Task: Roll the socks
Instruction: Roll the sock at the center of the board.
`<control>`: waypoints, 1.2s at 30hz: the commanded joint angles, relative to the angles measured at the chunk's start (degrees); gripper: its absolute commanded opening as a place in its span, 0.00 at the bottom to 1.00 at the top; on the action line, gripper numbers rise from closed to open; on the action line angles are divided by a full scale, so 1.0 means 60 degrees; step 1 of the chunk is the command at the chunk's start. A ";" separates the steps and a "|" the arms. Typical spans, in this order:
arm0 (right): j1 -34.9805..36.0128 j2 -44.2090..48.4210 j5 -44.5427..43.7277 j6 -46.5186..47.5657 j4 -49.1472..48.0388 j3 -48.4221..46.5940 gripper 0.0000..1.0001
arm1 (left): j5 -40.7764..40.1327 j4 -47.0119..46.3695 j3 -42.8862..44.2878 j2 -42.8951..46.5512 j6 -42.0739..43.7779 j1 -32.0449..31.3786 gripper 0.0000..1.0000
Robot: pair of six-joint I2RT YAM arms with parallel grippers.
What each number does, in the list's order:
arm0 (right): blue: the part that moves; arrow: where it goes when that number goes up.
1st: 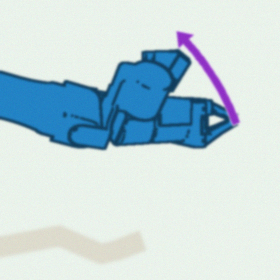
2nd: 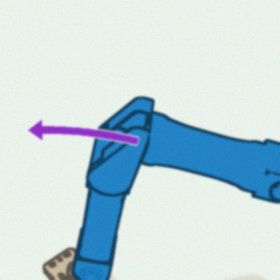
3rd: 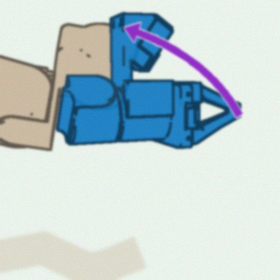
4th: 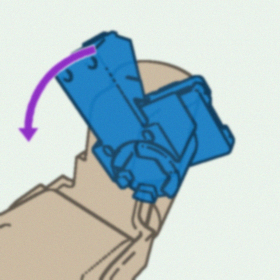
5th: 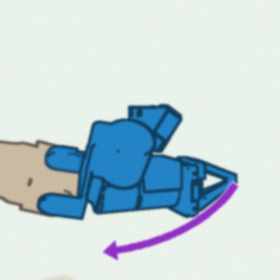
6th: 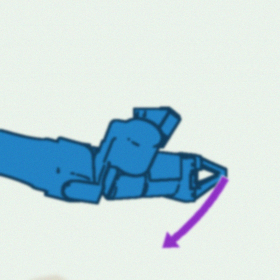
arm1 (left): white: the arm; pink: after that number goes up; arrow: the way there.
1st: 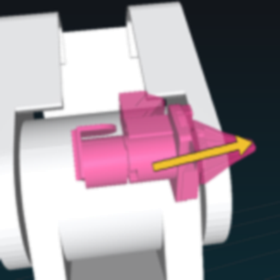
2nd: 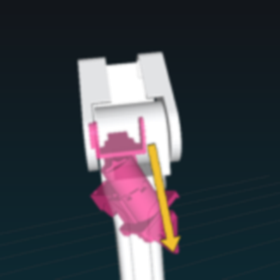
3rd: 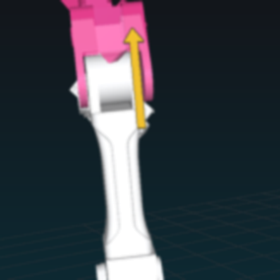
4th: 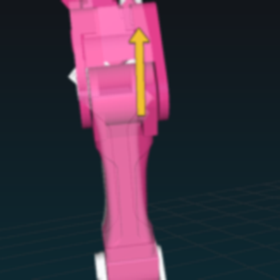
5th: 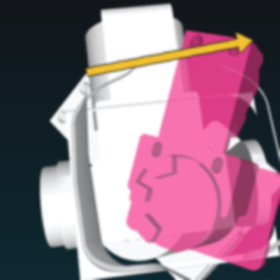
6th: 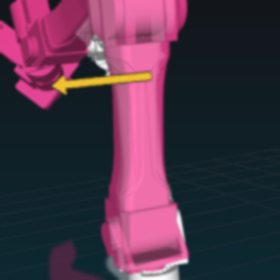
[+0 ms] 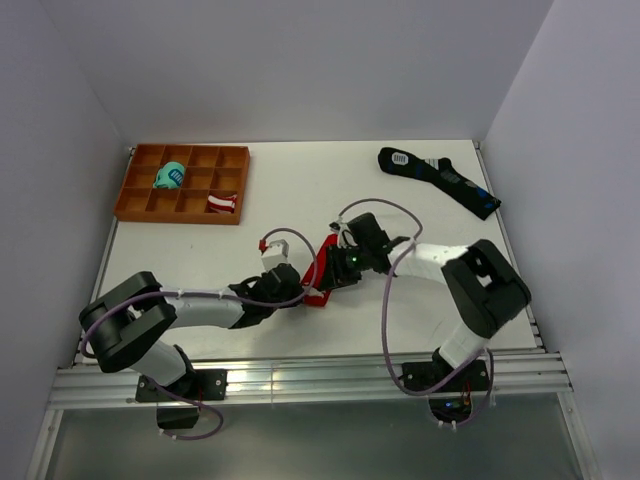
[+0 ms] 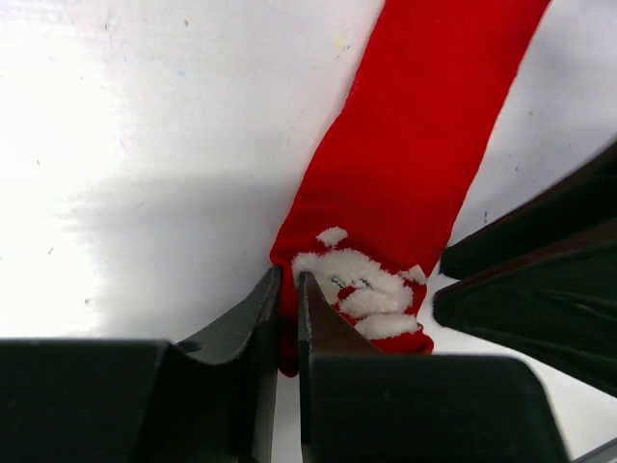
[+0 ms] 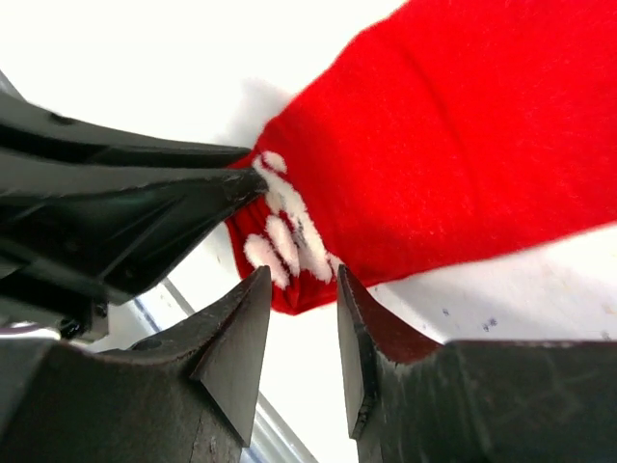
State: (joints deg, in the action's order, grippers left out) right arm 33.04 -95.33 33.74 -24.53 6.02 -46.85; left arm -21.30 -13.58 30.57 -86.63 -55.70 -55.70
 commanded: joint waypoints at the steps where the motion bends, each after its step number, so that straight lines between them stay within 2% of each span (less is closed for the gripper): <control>1: 0.0104 0.1135 -0.0818 -0.0553 -0.2562 0.0921 0.41 | 0.0474 0.3038 0.0412 -0.0195 -0.0223 -0.0018 0.00; 5: 0.0499 0.2117 -0.1272 -0.0846 -0.4427 0.2123 0.41 | 0.0561 0.3889 0.0808 -0.0225 -0.0398 -0.0018 0.00; 10: 0.1421 0.3406 -0.2105 -0.1008 -0.6696 0.3734 0.41 | 0.0941 0.4139 0.1102 -0.0620 -0.0589 -0.0003 0.00; 17: 0.2316 0.3731 -0.2971 -0.1272 -0.8956 0.5345 0.41 | 0.1673 0.4110 0.1263 -0.0869 -0.0721 0.0084 0.00; 27: 0.3107 0.3320 -0.5035 -0.1155 -0.9690 0.5816 0.38 | 0.2173 0.4212 0.1293 -0.0680 -0.0604 0.0465 0.00; 36: 0.3297 0.3013 -0.5037 -0.1038 -0.9792 0.5890 0.39 | 0.2290 0.4154 0.1307 -0.0766 -0.0692 0.0495 0.00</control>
State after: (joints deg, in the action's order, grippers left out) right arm 52.01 -75.94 5.28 -31.66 -48.93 -12.03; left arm -9.56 2.92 40.01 -89.10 -59.88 -52.80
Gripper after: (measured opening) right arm 0.390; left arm 0.143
